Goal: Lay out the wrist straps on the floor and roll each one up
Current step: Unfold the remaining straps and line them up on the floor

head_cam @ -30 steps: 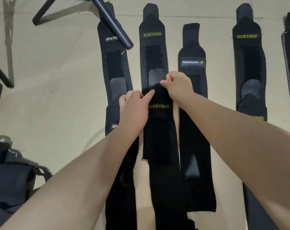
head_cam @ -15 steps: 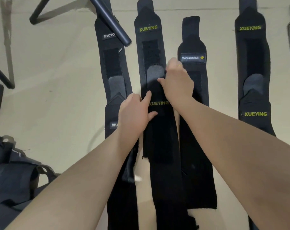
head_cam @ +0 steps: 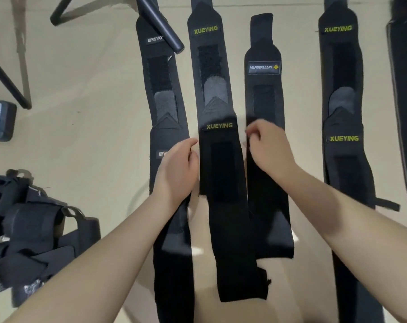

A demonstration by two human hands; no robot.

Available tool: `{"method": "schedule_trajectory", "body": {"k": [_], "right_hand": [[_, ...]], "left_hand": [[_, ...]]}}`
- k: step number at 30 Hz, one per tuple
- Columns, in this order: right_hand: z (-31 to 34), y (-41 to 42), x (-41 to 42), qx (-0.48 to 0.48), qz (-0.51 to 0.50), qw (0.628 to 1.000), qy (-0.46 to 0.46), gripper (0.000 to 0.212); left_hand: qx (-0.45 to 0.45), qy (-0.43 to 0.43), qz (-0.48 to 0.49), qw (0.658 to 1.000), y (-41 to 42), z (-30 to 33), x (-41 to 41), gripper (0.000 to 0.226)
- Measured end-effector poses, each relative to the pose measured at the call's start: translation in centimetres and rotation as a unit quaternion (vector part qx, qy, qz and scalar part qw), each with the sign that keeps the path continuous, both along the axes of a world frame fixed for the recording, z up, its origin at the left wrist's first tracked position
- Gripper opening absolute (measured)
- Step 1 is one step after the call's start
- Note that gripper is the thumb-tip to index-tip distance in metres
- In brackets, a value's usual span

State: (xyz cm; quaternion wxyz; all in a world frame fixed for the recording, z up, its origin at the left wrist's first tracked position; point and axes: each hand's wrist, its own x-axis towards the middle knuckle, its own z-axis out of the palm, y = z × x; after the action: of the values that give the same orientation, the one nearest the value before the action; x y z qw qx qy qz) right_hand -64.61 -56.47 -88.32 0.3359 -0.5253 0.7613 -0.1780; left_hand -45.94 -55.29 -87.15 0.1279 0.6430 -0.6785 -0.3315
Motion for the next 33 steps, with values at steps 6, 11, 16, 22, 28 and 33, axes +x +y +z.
{"method": "schedule_trajectory", "body": {"k": [6,11,16,22,28,33], "right_hand": [[0.6,6.2,2.2,0.079,0.051,0.992,-0.082,0.042],[0.3,6.3,3.9,0.108,0.113,0.988,0.003,0.054],[0.1,7.0,4.1,0.107,0.107,0.988,0.009,0.056],[1.1,9.6,3.5,0.175,0.064,0.979,-0.080,0.056],[3.0,13.6,4.7,0.093,0.090,0.988,0.089,0.025],[2.1,17.9,5.3,0.259,0.084,0.962,0.007,0.032]], "left_hand": [[0.132,0.074,0.072,0.986,4.6,-0.3,0.0,0.041],[0.126,0.079,0.021,0.989,4.4,-0.6,0.1,0.050],[-0.006,-0.240,-0.209,0.948,4.9,-1.4,0.2,0.046],[0.020,-0.308,-0.302,0.902,3.5,-1.2,-0.5,0.053],[-0.038,-0.306,-0.237,0.921,4.5,-1.4,-1.8,0.044],[-0.078,-0.278,-0.287,0.913,5.4,-1.3,-1.9,0.036]]}}
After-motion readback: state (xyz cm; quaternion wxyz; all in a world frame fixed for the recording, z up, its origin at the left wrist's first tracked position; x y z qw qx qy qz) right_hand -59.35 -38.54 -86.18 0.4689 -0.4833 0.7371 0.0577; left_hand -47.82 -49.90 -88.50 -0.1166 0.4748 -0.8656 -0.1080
